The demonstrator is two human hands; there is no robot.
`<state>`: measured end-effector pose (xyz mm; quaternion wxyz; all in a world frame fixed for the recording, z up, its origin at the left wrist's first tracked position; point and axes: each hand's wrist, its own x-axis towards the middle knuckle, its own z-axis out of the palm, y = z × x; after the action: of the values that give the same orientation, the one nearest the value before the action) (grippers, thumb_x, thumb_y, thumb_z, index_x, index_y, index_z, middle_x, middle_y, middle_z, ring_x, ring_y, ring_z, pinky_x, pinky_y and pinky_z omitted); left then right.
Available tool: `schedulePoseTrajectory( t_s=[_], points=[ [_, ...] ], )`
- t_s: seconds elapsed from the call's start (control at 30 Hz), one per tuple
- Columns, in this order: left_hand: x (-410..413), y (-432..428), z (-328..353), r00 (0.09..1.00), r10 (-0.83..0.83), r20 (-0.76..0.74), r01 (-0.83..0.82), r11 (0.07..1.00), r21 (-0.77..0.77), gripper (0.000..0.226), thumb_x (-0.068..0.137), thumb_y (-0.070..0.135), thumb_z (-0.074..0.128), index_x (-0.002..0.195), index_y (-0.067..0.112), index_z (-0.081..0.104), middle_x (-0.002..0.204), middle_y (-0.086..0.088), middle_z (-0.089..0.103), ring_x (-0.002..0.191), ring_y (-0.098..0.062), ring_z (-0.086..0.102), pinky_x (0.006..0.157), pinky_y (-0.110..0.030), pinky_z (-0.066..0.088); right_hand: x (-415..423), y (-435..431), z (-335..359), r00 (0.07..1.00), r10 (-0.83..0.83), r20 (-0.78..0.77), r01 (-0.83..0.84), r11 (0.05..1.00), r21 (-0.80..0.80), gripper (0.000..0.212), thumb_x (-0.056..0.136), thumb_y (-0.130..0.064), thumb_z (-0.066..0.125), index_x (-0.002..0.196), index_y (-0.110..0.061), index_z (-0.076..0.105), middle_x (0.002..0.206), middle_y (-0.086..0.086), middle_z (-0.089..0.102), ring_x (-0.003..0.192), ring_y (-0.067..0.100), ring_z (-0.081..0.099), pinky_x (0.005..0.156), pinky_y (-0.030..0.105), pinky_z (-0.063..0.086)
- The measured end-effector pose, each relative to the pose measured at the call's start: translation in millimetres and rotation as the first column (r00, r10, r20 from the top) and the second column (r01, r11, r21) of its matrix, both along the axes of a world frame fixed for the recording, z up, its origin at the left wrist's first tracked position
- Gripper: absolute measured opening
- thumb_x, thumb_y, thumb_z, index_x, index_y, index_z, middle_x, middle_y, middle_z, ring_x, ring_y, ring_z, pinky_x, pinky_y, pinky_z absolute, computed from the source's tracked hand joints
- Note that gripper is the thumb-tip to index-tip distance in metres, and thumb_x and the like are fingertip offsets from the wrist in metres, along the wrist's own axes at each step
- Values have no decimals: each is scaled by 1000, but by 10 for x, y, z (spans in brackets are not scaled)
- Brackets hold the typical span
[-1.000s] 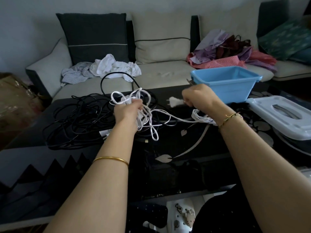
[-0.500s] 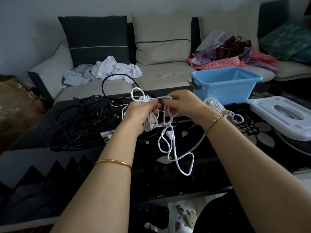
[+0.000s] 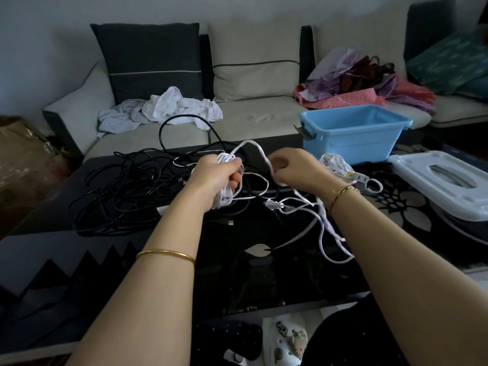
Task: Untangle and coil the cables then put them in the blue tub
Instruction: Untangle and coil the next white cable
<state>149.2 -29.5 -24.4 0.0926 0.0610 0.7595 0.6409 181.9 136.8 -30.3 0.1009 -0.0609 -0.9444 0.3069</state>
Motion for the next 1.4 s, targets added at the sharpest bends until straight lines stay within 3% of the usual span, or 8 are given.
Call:
schedulePoseTrajectory(
  t_s=[0.17, 0.3, 0.43, 0.77, 0.93, 1.1, 1.23, 1.4],
  points=[
    [33, 59, 34, 997, -46, 55, 40, 994, 99, 31, 97, 6, 51, 67, 9, 45, 37, 3, 40, 29, -8, 36, 38, -14, 33, 73, -185, 141, 955, 289, 61, -182, 740, -648, 35, 96, -43, 43, 96, -14, 61, 83, 16, 73, 80, 21, 70, 97, 37, 46],
    [15, 30, 30, 993, -73, 93, 60, 990, 131, 32, 98, 11, 49, 67, 9, 45, 35, 2, 39, 31, -15, 49, 57, -32, 52, 167, -216, 227, 936, 350, 32, -264, 760, -593, 36, 91, -48, 53, 93, -12, 56, 69, 11, 68, 62, 26, 67, 71, 34, 54],
    [37, 11, 75, 941, -202, 272, 96, 928, 359, 34, 100, 20, 45, 66, 12, 45, 35, 5, 36, 28, -8, 40, 40, -20, 49, 76, -235, 213, 976, 163, -143, -213, 842, -495, 14, 94, -17, 55, 83, -11, 61, 52, 0, 49, 34, 5, 38, 35, 17, 32],
    [33, -139, 129, 609, -761, 224, 390, 533, 751, 39, 60, -1, 81, 77, 9, 48, 43, 4, 47, 30, -5, 44, 36, -18, 44, -74, -76, 177, 990, -138, -24, 35, 408, -912, 16, 95, -7, 46, 88, -10, 60, 39, -7, 31, 31, 5, 19, 32, 13, 15],
    [-8, -121, 130, 650, -727, 224, 317, 526, 789, 21, 90, 16, 55, 73, 5, 62, 40, 6, 50, 34, -5, 52, 51, -13, 48, -26, -81, 98, 991, -120, 54, 122, 674, -729, 23, 90, -10, 49, 77, -13, 67, 51, -1, 38, 37, 8, 23, 34, 15, 18],
    [-49, -138, 155, 796, -591, 131, -3, 213, 977, 24, 92, 16, 56, 81, -6, 57, 45, -2, 55, 52, -11, 61, 63, -38, 61, 34, -157, -21, 978, 195, 67, -165, 934, -316, 19, 95, -15, 50, 99, -6, 66, 57, 1, 43, 39, 8, 34, 37, 16, 27],
    [-86, -120, 196, 941, -326, 87, -34, 164, 986, 26, 99, 14, 46, 85, -6, 55, 55, -4, 55, 52, -15, 62, 86, -50, 49, 61, -216, -52, 920, 340, 194, -350, 936, 22, 17, 93, -6, 47, 100, -7, 63, 66, 6, 63, 53, 13, 60, 59, 21, 50],
    [-139, -141, 150, 991, -86, 106, -71, 335, 940, 16, 98, 7, 49, 84, 3, 56, 68, -3, 61, 67, -9, 64, 90, -48, 49, 176, -258, 110, 857, 459, 233, -436, 888, -147, 13, 90, -8, 57, 98, -8, 67, 71, 10, 65, 56, 19, 64, 66, 33, 55]
  ],
)
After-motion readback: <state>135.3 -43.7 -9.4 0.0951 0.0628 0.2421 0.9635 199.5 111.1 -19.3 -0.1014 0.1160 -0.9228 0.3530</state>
